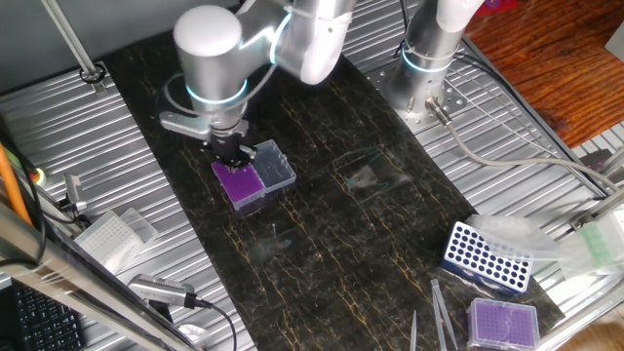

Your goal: Insert a small pipette tip into the holder for small pipette tips

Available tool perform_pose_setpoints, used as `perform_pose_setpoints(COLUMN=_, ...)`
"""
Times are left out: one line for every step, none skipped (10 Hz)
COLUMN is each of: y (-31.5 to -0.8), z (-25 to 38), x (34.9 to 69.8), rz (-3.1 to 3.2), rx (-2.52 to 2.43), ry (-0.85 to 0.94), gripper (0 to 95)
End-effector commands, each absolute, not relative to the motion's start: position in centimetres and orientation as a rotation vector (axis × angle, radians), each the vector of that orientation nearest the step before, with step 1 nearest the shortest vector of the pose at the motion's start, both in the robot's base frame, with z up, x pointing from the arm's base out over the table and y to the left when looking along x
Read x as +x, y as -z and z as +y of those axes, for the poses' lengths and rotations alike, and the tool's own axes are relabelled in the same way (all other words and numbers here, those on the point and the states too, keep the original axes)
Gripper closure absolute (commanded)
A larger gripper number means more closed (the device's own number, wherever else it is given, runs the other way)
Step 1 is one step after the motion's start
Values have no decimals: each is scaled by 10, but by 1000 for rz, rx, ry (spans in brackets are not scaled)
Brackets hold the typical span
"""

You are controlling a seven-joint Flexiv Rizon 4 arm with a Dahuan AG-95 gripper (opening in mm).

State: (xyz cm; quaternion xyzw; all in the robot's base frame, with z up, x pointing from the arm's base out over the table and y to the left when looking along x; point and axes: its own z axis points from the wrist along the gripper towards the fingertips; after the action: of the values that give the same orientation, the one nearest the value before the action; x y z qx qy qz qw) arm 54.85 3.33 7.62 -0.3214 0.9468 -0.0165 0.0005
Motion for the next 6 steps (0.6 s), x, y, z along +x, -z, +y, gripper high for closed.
perform_pose_setpoints(y=-79, z=34, x=549, rz=3114, rx=-604, ry=48, gripper=950)
perform_pose_setpoints(y=-79, z=34, x=550, rz=3121, rx=-526, ry=9, gripper=950)
perform_pose_setpoints(y=-80, z=35, x=551, rz=3129, rx=-472, ry=4, gripper=950)
perform_pose_setpoints(y=-80, z=36, x=551, rz=3144, rx=-359, ry=2, gripper=950)
perform_pose_setpoints(y=-80, z=36, x=552, rz=3145, rx=-347, ry=2, gripper=950)
perform_pose_setpoints(y=-83, z=38, x=555, rz=3153, rx=-272, ry=11, gripper=950)
